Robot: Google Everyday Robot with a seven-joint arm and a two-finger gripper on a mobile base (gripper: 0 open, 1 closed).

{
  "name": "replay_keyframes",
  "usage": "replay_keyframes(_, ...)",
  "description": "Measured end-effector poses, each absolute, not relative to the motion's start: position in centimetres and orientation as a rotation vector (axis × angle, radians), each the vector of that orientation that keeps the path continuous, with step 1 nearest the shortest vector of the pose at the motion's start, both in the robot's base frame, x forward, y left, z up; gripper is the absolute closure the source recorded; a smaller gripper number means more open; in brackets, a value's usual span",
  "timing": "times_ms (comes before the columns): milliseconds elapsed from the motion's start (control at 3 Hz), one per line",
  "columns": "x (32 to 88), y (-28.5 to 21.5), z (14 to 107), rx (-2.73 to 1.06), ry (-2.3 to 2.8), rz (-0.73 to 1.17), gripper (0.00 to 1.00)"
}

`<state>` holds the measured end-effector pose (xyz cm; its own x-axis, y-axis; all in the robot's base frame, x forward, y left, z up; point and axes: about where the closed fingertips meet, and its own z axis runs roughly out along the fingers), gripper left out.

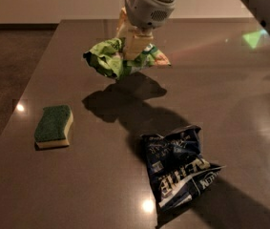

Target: Move green rice chip bag near sponge

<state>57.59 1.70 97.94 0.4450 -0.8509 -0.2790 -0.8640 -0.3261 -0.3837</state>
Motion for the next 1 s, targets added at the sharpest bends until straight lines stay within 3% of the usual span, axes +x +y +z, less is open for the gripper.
replay_keyframes(333,55.8,4.2,97.6,-2.252,1.405,0.076,1.0)
replay_keyframes(667,54.7,6.4,96.8,-2.284,1.392,0.109,0.85)
replay_keyframes(1000,54.1,8.0,96.0,-2.305,1.387,0.138,0.61)
